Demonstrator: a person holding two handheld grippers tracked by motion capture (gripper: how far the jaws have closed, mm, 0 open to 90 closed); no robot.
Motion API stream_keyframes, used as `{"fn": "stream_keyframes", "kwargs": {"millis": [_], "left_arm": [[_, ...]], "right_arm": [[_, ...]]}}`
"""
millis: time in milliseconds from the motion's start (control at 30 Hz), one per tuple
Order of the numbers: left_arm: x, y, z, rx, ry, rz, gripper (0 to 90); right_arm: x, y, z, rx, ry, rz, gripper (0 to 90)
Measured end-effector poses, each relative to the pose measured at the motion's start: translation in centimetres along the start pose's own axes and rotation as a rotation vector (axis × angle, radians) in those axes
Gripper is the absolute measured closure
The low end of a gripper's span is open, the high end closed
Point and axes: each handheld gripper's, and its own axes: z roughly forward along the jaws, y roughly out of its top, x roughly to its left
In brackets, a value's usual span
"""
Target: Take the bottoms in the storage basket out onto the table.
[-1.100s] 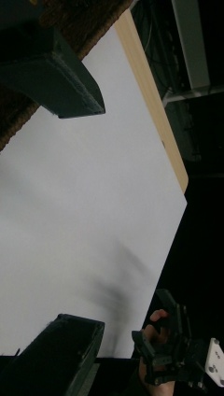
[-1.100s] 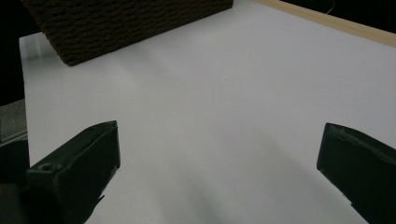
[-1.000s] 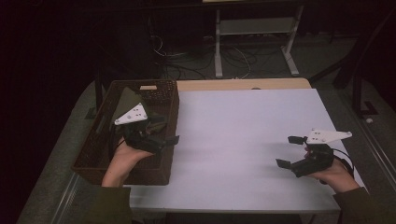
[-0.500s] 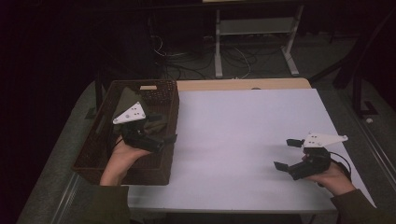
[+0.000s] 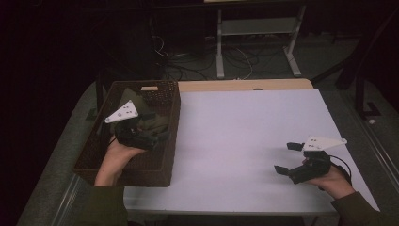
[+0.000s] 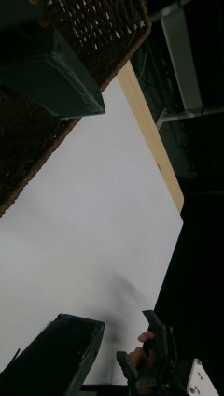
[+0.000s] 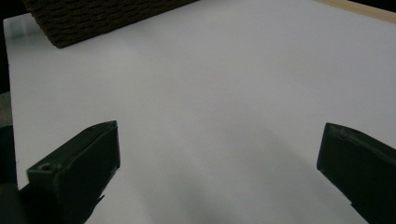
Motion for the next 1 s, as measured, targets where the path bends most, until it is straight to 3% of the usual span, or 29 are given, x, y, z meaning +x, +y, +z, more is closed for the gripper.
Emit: {"fn": "stream_keyframes", "kwargs": {"millis": [633, 1000], "left_arm": [[0.9, -0.2, -0.6, -0.007, 0.03, -0.004, 0.0], [1.6, -0.3, -1.0, -0.017, 0.081, -0.011, 0.0]], "right_arm": [[-0.2, -0.4, 0.4, 0.011, -0.004, 0.005, 0.0], [-0.2, -0.5, 0.3, 0.001, -0.005, 0.012, 0.0]]}}
